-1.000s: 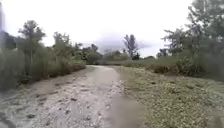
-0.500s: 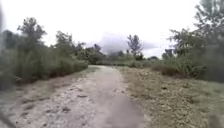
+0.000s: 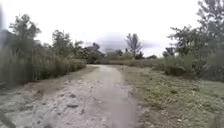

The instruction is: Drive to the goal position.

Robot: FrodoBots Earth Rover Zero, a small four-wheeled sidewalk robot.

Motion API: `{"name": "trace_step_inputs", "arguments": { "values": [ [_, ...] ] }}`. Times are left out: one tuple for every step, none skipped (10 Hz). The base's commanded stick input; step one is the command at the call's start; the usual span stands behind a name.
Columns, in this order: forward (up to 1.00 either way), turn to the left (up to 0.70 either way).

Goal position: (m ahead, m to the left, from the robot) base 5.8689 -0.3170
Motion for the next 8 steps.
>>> {"name": "trace_step_inputs", "arguments": {
  "values": [
    [0.69, 0.23],
    [0.69, 0.0],
    [0.69, 0.0],
    [0.69, 0.0],
    [0.69, 0.0],
    [0.69, 0.0],
    [0.69, 0.0],
    [0.69, 0.0]
  ]
}}
